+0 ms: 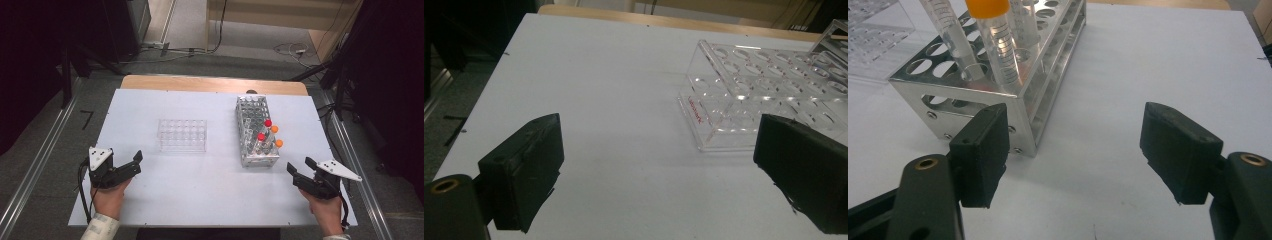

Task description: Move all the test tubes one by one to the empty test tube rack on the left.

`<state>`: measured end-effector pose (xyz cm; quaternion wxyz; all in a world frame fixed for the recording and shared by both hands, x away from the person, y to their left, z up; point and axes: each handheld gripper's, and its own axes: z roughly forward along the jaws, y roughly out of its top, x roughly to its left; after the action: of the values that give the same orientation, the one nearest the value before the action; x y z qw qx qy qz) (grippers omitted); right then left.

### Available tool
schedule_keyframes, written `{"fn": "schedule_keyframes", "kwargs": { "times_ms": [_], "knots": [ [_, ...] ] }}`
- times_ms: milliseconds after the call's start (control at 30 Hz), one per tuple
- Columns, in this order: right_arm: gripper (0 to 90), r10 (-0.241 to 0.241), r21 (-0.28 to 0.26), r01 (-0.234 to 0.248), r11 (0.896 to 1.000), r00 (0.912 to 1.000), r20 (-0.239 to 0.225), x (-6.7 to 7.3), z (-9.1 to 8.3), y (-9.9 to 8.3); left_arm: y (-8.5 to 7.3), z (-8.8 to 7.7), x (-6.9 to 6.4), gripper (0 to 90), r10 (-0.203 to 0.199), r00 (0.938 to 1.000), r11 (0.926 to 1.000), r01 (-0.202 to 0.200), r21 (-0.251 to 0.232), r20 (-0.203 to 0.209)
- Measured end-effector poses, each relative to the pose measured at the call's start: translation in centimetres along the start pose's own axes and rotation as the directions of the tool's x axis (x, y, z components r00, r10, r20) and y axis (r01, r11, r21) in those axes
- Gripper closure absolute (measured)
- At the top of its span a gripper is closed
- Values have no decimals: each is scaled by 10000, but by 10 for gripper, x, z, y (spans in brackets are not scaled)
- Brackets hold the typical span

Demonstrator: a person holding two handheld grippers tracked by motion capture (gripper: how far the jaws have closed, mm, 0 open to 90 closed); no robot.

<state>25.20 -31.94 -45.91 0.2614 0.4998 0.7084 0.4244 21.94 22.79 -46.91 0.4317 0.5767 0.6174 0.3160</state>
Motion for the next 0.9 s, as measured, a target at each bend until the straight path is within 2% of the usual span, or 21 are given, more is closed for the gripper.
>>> {"fn": "schedule_keyframes", "kwargs": {
  "times_ms": [567,900],
  "knots": [
    [268,-222,-41,221,9997,9991,-366,15,8,9,-1,1,-1,62,-10,10000,10000,9,38,37],
    [317,-469,-130,463,9988,9979,-451,21,17,15,-1,3,-1,62,-10,10000,10000,10,80,44]
  ]
}}
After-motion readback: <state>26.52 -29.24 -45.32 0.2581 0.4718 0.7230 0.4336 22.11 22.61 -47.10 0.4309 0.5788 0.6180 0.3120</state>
